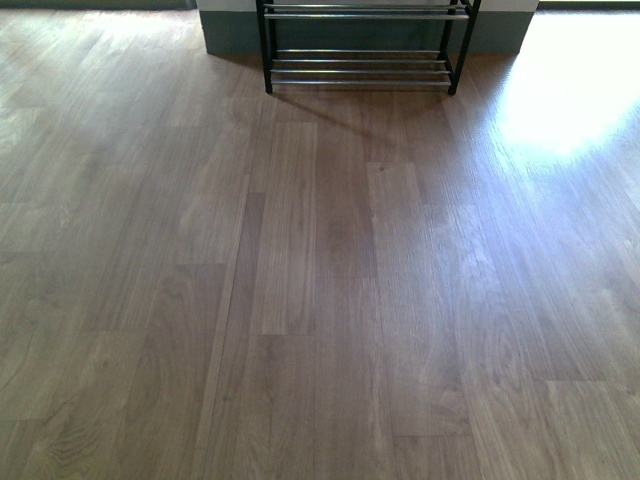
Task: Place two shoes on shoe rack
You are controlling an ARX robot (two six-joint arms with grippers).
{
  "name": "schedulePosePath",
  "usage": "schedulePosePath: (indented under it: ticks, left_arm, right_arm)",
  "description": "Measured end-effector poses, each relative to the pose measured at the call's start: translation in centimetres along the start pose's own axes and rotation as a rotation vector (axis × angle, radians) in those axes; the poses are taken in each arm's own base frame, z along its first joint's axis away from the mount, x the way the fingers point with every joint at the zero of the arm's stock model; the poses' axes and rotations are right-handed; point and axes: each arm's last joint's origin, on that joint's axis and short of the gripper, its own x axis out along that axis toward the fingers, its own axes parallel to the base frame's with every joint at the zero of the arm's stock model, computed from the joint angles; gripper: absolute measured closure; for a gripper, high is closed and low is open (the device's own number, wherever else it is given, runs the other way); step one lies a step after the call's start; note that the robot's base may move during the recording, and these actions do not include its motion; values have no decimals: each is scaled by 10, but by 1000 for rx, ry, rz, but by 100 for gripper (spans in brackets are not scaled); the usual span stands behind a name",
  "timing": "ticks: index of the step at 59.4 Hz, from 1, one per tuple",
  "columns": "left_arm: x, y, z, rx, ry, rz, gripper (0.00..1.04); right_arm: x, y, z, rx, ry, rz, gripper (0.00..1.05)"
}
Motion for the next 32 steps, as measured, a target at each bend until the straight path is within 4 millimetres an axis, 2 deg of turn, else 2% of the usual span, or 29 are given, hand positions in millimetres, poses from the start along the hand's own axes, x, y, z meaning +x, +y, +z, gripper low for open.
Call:
schedulePosePath:
  ticks: [32]
  left_arm:
    - [0,0,0,0,0,0,9]
  right_arm:
    - [0,0,0,0,0,0,9]
